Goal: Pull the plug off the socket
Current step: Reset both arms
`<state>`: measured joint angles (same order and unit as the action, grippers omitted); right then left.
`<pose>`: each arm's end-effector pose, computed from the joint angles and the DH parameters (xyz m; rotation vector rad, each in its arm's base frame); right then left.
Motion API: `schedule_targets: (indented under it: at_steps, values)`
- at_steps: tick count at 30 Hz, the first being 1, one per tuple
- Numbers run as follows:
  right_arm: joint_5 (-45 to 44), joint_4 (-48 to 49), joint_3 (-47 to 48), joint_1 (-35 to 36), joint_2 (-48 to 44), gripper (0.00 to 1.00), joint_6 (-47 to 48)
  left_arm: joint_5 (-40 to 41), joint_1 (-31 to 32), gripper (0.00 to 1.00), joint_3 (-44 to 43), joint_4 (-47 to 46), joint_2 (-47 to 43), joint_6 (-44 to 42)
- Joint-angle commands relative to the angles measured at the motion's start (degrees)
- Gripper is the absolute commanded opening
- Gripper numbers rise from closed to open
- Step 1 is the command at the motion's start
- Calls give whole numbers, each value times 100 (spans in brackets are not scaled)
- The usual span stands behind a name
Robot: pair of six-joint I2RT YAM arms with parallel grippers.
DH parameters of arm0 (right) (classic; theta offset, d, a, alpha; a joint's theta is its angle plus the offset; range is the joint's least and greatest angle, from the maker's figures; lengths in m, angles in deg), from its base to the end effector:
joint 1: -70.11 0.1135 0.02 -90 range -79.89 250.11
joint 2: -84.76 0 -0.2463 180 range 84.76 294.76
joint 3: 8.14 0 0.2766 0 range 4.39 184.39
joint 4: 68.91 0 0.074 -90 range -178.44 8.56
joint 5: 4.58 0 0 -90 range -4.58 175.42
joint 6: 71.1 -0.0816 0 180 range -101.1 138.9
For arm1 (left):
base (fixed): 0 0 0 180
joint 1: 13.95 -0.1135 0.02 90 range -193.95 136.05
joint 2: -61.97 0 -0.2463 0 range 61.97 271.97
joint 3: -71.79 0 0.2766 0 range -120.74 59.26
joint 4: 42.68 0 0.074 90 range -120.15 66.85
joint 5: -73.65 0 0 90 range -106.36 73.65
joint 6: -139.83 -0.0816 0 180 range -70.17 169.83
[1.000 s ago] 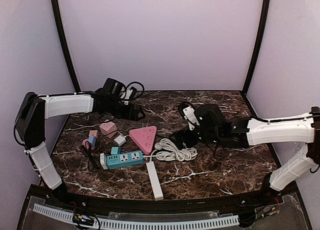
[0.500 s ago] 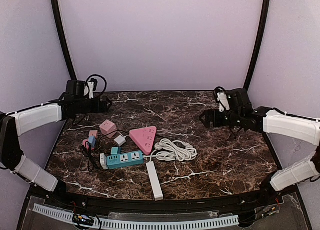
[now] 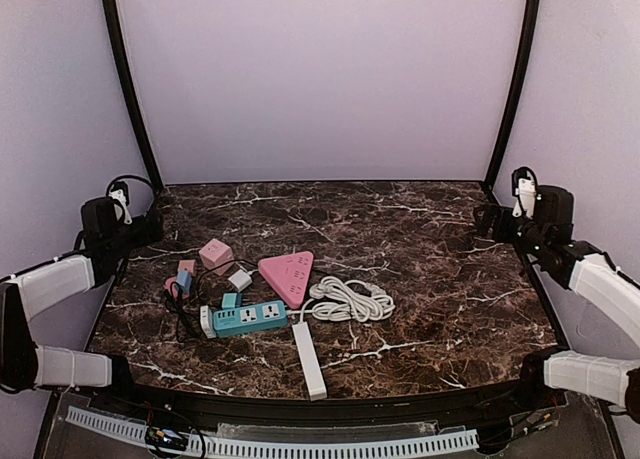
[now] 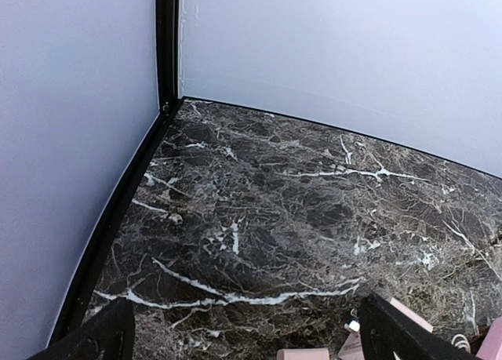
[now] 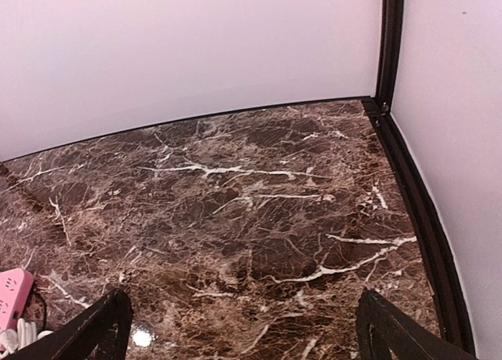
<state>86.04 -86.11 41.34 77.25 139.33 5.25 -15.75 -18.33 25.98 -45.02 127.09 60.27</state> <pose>0.2943 0.0378 0.2306 0.1046 1.9653 0.2487 0.3252 0.0258 0.2001 -0.2480 1.8509 -0.0633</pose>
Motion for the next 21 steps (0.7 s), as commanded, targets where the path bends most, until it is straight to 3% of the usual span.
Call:
schedule_targets:
  at_steps: [1,9,21]
  values:
    - [-40,1336,-893,-227,-512,99,372,419,-1,99,877,-1339,-430,-113]
    - [-447,3487,-2743,-239,-1379,99,831,701,1,99,2141,-2550,-1042,-523]
    - [-742,3621,-3324,-239,-2018,99,926,1135,7,99,2750,-2959,-1103,-633]
